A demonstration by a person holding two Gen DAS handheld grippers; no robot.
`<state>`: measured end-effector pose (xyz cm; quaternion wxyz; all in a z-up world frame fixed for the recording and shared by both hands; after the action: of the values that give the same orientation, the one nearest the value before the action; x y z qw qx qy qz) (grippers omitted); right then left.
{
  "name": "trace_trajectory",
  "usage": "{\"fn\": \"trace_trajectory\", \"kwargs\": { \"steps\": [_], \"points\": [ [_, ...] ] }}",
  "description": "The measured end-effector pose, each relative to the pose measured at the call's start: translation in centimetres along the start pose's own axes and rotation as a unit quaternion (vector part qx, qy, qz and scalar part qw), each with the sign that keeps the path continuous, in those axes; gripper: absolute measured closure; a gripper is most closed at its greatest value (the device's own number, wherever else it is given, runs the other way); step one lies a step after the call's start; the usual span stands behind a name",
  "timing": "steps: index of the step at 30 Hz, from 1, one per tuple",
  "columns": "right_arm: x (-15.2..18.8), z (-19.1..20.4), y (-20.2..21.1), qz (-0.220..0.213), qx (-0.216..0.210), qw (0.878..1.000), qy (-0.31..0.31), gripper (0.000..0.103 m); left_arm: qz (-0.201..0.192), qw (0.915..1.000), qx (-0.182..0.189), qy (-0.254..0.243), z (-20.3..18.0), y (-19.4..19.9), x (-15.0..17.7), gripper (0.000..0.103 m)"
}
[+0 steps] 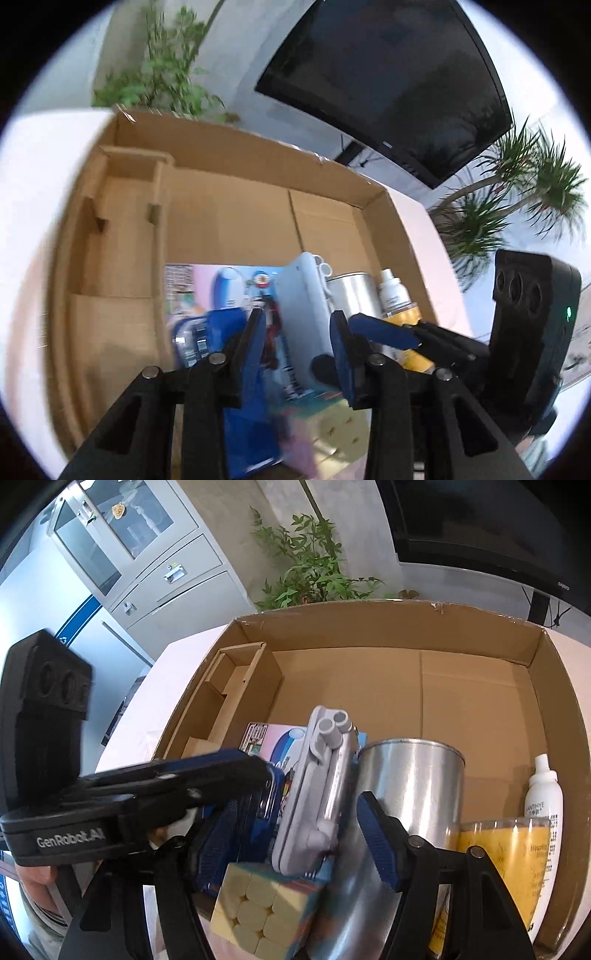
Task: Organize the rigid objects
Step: 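Take the grey stand with the right tool and lower it into the box, then open the right tool and withdraw it from the box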
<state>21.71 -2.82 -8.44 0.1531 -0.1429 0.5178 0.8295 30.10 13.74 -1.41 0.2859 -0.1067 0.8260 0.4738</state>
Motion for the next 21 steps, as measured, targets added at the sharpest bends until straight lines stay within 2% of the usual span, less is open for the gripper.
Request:
{"fn": "trace_trajectory", "kwargs": {
  "steps": [2,4,5,9,11,14,17,21],
  "points": [
    [0.3,0.1,0.0,-0.002,0.001,1.000,0.006,0.050,-0.015,0.9995,-0.025,-0.010,0.1,1.5,0.5,0.068],
    [0.5,0.2,-0.3,-0.003,0.006,1.000,0.009,0.068,-0.027,0.9988,-0.038,-0.015,0.1,2.9,1.1,0.068],
    [0.6,0.2,-0.6,-0.003,0.009,1.000,0.010,0.070,-0.030,0.9985,-0.042,-0.015,0.2,3.4,1.4,0.068],
    [0.8,1.1,-1.3,-0.015,0.016,1.000,0.020,0.069,-0.036,0.9972,-0.065,-0.006,1.1,4.9,2.6,0.068],
    [0.9,1.3,-1.9,-0.004,0.017,1.000,0.016,0.060,-0.040,0.9966,-0.072,0.000,1.5,5.6,3.2,0.068],
    [1.3,1.1,-2.8,0.015,0.031,0.999,0.003,0.057,-0.044,0.9954,-0.085,0.004,2.0,6.4,3.7,0.068],
    [1.3,1.4,-1.6,-0.012,0.032,0.999,0.014,0.053,-0.052,0.9928,-0.108,0.000,2.3,7.4,4.6,0.068],
    [0.7,1.7,-1.4,-0.030,0.055,0.997,0.038,0.056,-0.056,0.9902,-0.128,-0.005,2.6,8.2,5.7,0.068]
  ]
}}
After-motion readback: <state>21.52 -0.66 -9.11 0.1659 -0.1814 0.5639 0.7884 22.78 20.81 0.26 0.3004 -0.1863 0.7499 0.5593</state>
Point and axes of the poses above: each gripper's, at about its wrist camera, not at the fingertips, and y roughly against the way its jaws point, z to its left, x to its underside, the point moved 5 cm from there along -y, roughly the way its jaws point, and after that the axes turned 13 degrees about -y, right-handed, at the moved point
